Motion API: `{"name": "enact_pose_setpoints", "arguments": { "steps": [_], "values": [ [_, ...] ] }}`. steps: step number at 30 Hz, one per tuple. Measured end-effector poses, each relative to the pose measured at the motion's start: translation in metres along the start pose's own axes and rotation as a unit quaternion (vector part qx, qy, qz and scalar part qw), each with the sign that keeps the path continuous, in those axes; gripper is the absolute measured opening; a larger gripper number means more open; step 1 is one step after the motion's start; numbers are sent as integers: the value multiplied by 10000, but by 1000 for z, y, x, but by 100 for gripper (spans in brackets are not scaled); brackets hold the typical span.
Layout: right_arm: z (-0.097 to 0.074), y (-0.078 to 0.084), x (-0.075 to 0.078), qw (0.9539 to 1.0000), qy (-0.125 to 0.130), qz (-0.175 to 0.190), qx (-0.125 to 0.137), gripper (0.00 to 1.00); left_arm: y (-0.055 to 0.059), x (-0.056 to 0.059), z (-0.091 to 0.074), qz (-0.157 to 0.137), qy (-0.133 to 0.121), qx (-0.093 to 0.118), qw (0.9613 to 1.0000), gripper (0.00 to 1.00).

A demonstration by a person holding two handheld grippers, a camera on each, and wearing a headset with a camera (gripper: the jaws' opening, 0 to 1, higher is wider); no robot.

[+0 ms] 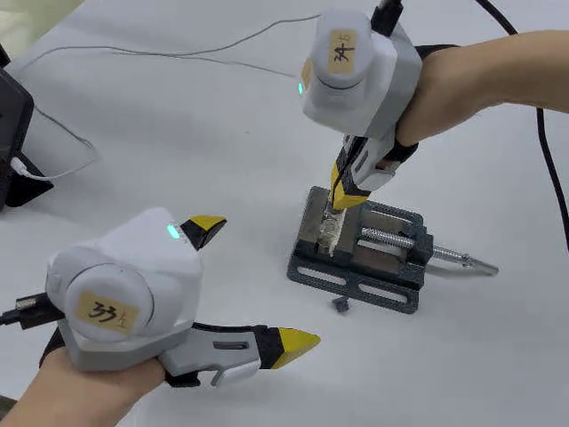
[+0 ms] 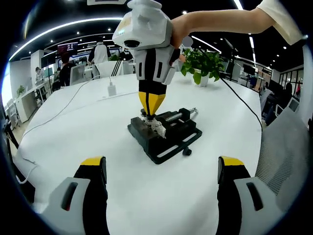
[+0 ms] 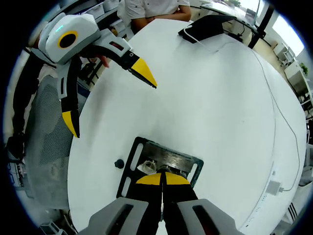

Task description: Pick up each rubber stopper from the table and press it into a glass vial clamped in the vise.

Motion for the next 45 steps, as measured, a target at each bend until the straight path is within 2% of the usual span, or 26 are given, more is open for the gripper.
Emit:
{"name": "enact_pose_setpoints", "arguments": {
  "steps": [3, 8, 9, 15, 18, 22, 24, 26, 27, 29, 30, 31, 32, 33, 34, 38, 39, 41, 43, 44, 45],
  "values": [
    [0, 1, 1, 9999, -16, -104, -101, 0, 0, 0, 0, 1, -2, -12, 10000, 93],
    [-1, 2, -1, 9999, -72, 36, -61, 0, -1, -1, 0, -22, -19, 20, 10000, 93],
    [0, 2, -1, 9999, -60, -57, -76, 0, -1, -2, 0, -26, -27, 15, 10000, 93],
    [0, 0, -2, 9998, 0, -17, -196, 0, 0, -3, -1, -25, -26, 3, 10000, 93],
    [2, -1, -1, 9997, 8, 36, -246, 0, -2, -3, -1, -14, -34, 20, 10000, 93],
    [3, -4, 0, 9986, 87, -116, -505, 0, -6, -4, -2, 18, -50, 48, 10000, 93],
    [2, -2, 0, 9987, 75, -53, -501, 0, -10, -4, -4, 63, -75, 67, 9999, 93],
    [1, 1, -1, 9992, 81, 70, -390, 0, -13, -4, -6, 78, -79, 84, 9999, 93],
    [1, 1, -1, 9993, 97, 219, -271, 0, -14, -5, -7, 103, -90, 103, 9999, 93],
    [1, 2, 1, 9996, 90, 271, -81, 0, -16, -5, -9, 131, -113, 107, 9998, 93],
    [-1, 4, -3, 9990, 104, 424, 16, 0, -17, -5, -10, 134, -114, 116, 9998, 93],
    [-2, 5, -4, 9994, 111, 308, 107, 0, -19, -4, -12, 155, -130, 140, 9997, 93],
    [-3, 6, -6, 9991, 145, 381, 145, 0, -21, -4, -13, 174, -137, 157, 9996, 93],
    [-4, 6, -7, 9993, 162, 284, 153, 0, -22, -4, -14, 183, -146, 167, 9996, 93],
    [-3, 4, -6, 9988, 194, 420, 176, 0, -24, -4, -15, 191, -167, 198, 9995, 93],
    [-3, 7, -4, 9981, 227, 488, 297, 0, -27, -4, -17, 195, -193, 245, 9993, 93],
    [-3, 7, -4, 9960, 240, 768, 395, 0, -29, -2, -18, 218, -194, 263, 9992, 93],
    [-3, 9, -5, 9963, 300, 628, 497, 0, -30, -1, -18, 248, -185, 262, 9992, 93],
    [-3, 10, -5, 9922, 328, 1015, 650, 0, -31, 1, -18, 278, -164, 255, 9992, 93],
    [-4, 10, -5, 9939, 394, 751, 703, 0, -31, 2, -18, 289, -139, 239, 9992, 93],
    [-4, 11, -6, 9937, 448, 715, 739, 0, -31, 3, -18, 319, -122, 229, 9992, 93]
  ]
}}
Point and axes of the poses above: the centre of the closed fingertips' face, and the gripper's own axes: z roughly forward along the fingers, x roughly to its right, y roughly out of its underside, the point moved 4 cm from there along -z, roughly backward along the fingers, and after that the axes turned 6 degrees about y, right-handed, at the moved point
